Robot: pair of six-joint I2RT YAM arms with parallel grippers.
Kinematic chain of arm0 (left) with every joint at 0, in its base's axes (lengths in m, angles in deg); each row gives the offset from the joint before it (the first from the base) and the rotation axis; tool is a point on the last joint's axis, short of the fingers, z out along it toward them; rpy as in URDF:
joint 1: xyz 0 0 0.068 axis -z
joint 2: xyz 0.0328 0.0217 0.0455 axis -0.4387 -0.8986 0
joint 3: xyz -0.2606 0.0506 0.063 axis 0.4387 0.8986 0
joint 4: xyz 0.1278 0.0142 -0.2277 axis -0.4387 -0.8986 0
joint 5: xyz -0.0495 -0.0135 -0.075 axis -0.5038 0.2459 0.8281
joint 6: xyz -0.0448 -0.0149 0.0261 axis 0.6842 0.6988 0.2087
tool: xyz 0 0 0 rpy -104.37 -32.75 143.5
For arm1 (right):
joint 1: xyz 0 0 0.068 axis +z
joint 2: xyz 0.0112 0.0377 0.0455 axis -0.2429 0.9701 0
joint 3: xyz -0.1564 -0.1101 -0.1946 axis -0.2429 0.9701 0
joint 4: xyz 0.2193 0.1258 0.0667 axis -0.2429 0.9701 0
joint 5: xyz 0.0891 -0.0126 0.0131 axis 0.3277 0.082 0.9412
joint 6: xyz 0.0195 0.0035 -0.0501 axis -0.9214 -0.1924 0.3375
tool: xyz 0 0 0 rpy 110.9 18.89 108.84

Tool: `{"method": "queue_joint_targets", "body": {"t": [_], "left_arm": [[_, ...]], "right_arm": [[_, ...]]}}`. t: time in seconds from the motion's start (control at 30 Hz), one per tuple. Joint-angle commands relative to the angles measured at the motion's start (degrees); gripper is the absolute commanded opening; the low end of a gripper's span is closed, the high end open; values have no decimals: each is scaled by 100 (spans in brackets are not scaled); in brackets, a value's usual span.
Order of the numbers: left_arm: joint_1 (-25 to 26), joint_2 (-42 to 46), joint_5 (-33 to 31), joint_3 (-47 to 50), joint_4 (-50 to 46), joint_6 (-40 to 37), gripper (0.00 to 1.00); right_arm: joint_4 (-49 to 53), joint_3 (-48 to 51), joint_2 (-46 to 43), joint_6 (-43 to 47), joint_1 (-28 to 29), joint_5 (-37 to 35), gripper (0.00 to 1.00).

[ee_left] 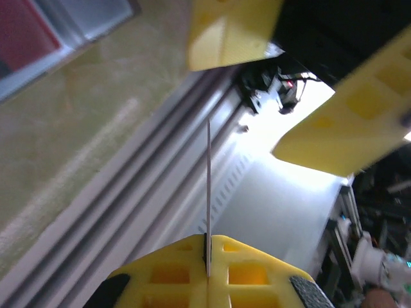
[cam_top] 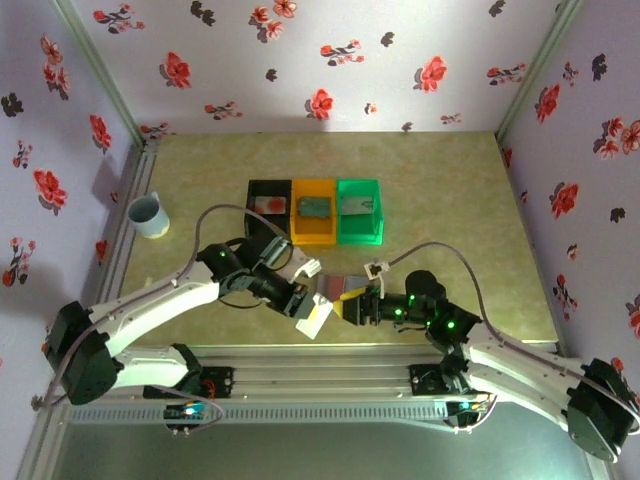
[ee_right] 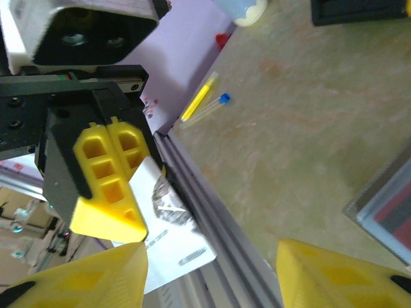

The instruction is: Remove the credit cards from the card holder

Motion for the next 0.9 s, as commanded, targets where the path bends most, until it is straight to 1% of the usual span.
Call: {"method": "queue_joint_targets", "body": {"t": [0.0, 0.17, 0.33, 0.57, 0.67, 0.87], "left_arm": [[-10, -86, 675, -294, -611, -738, 0], [-11, -243, 822, -388, -848, -1016, 0], [-9, -407, 823, -414, -894, -1108, 0], [-6, -566, 822, -572, -920, -1176, 0], [-10, -597, 818, -615, -938, -1205, 0], [-17, -606, 818, -617, -938, -1223, 0]], "right_arm": [[-642, -78, 160, -23, 34, 559, 52], [-977, -70, 356, -104, 97, 827, 48], [-1159, -76, 524, -113, 191, 1014, 41], [-1209, -116, 847, -38, 324, 1188, 28], [-1218, -127, 950, -12, 352, 1211, 18], [-1175, -95, 905, 62, 350, 1135, 7]]}}
